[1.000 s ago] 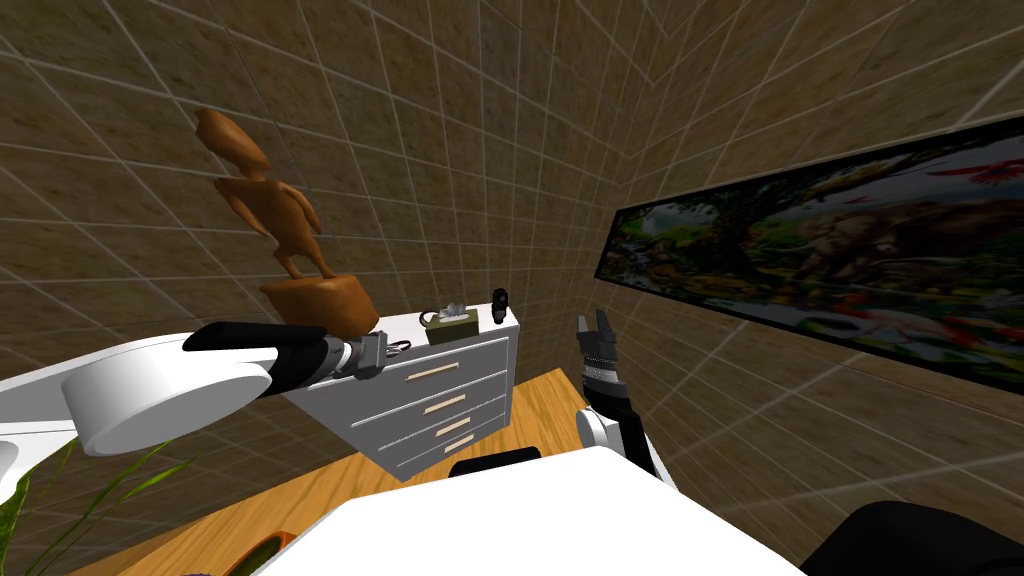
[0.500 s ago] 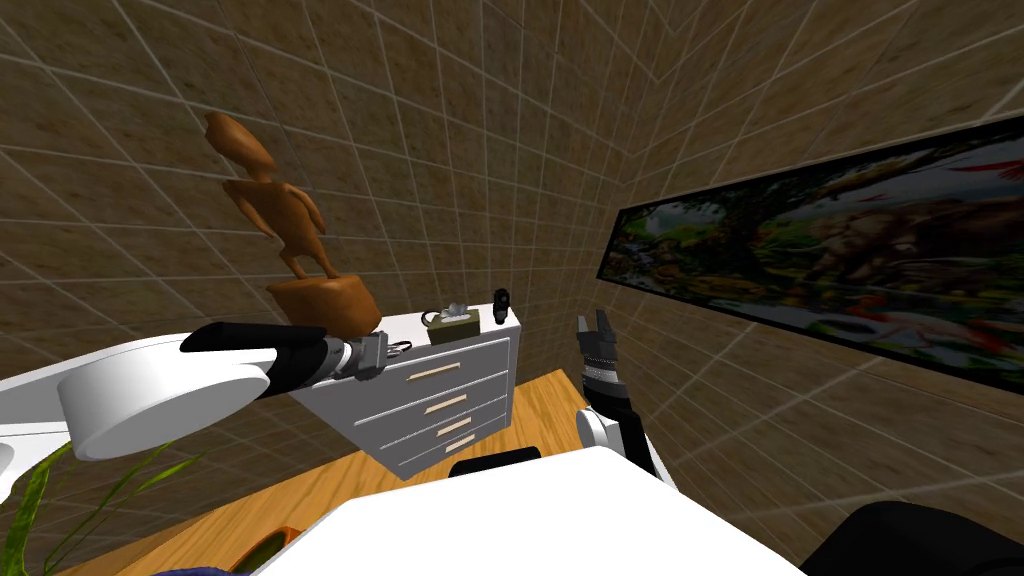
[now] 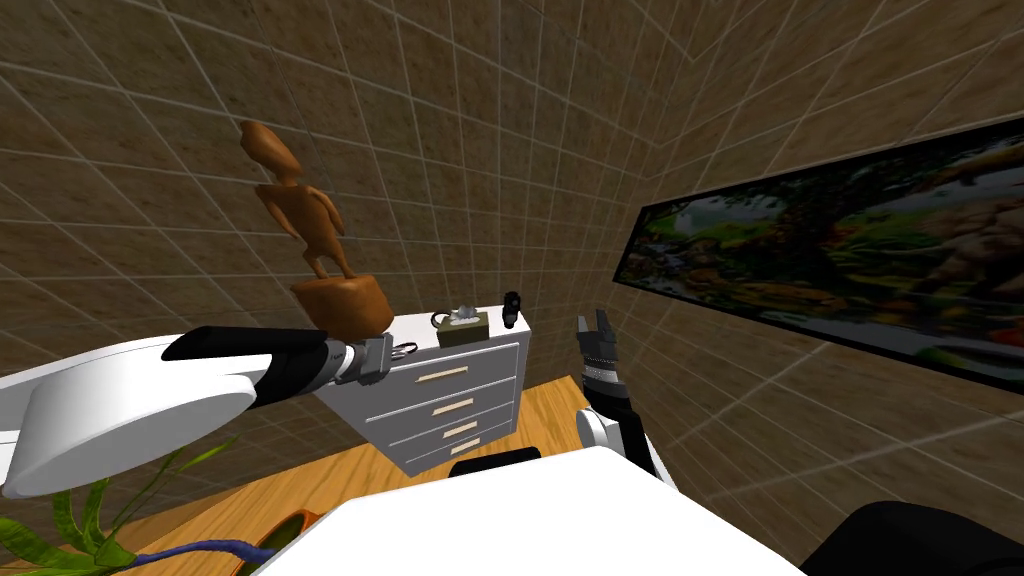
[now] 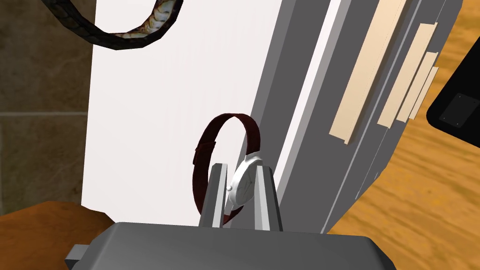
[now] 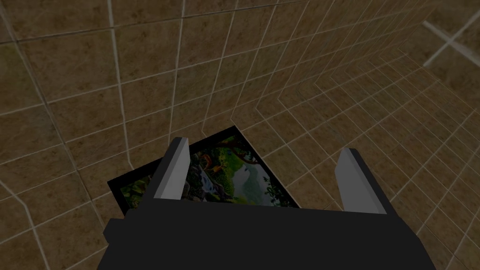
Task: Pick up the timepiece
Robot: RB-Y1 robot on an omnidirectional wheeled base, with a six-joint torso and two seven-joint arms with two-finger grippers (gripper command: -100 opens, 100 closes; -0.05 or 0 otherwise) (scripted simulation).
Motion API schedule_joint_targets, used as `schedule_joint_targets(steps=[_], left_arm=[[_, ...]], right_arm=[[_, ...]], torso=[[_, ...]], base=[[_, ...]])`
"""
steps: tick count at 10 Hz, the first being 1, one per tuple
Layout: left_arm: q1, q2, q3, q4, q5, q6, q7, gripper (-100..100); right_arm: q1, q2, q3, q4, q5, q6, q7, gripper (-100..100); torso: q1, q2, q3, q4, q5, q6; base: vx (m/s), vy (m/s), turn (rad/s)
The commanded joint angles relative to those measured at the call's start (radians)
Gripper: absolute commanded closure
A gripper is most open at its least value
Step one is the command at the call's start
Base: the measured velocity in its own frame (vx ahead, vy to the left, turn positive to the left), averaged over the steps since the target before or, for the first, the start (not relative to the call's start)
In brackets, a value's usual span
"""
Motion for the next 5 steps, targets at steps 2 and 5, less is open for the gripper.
schedule_joint_targets(steps=[2,5], left_arm=[[0.015,0.007,0.016,-0.053,0.013,0.012,0.017,100],[0.013,0.01,0.016,-0.064,0.014,0.018,0.025,0]], right_arm=[[0.0,0.0,0.0,0.0,0.0,0.0,0.0,0],[0.0,0.0,0.0,0.0,0.0,0.0,0.0,0]], torso=[[0.0,0.0,0.0,0.0,0.0,0.0],[-0.001,0.001,0.001,0.0,0.0,0.0]], base=[[0.058,0.016,0.117],[0.025,0.004,0.042]])
